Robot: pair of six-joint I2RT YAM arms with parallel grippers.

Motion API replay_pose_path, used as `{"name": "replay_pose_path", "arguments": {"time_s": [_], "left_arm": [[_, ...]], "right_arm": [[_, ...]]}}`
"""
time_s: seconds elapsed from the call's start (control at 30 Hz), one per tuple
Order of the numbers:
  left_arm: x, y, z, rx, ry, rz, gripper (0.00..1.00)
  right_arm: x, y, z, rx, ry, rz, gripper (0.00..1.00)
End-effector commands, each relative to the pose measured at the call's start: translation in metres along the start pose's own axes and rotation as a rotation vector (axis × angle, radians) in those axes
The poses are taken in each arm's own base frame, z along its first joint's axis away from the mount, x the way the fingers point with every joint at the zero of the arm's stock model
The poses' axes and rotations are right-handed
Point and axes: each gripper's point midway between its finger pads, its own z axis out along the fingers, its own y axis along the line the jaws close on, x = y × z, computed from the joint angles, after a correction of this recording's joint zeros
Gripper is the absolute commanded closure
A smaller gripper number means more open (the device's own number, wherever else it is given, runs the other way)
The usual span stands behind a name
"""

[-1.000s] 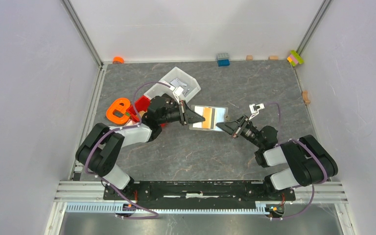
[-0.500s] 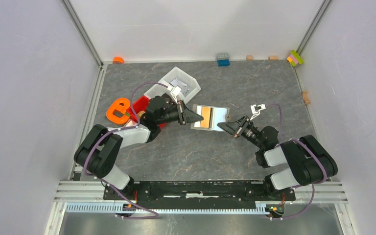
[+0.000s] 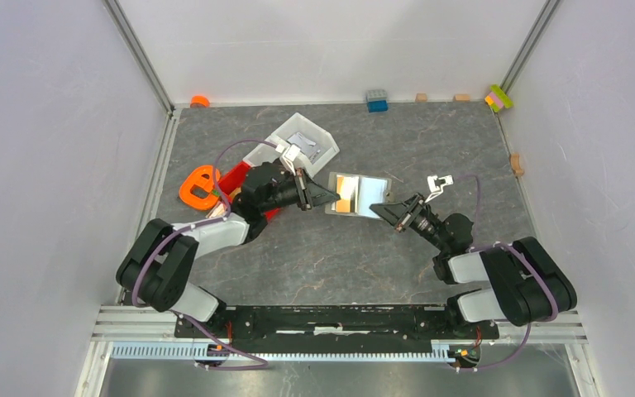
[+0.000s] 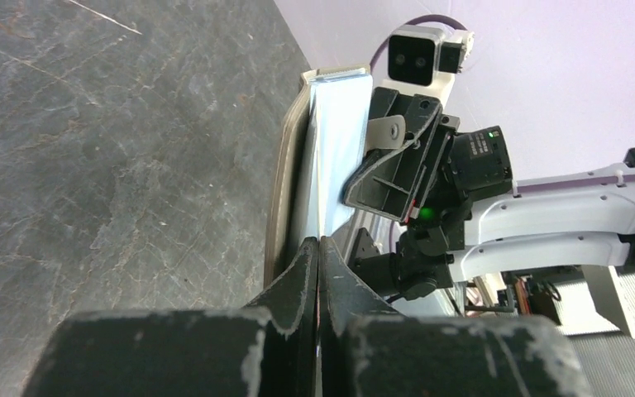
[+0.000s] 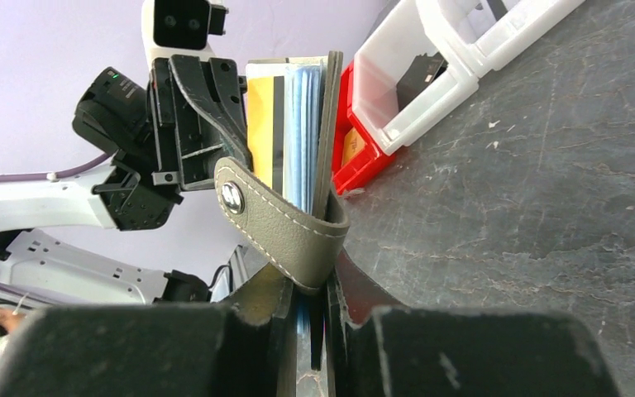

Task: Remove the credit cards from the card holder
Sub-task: Remove the credit card from the card holder, then place the credit card in the storage box.

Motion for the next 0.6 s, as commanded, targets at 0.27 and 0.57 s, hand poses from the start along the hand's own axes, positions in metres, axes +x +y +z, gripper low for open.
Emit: {"name": "replay_pose_path", "arguments": {"time_s": [0.27,0.57], "left_arm": [[-0.015,0.001,-0.011,-0.072,-0.078,0.094,0.98],[-0.035,0.038,-0.044,-0.372,-0.214,0.106,0.98]], "right_arm": [[-0.007,-0.035,-0.007,0.168,-0.039,-0.029,1.0],[-0.007,-0.077,-0.018,0.4,-0.016,-0.069,1.0]]}}
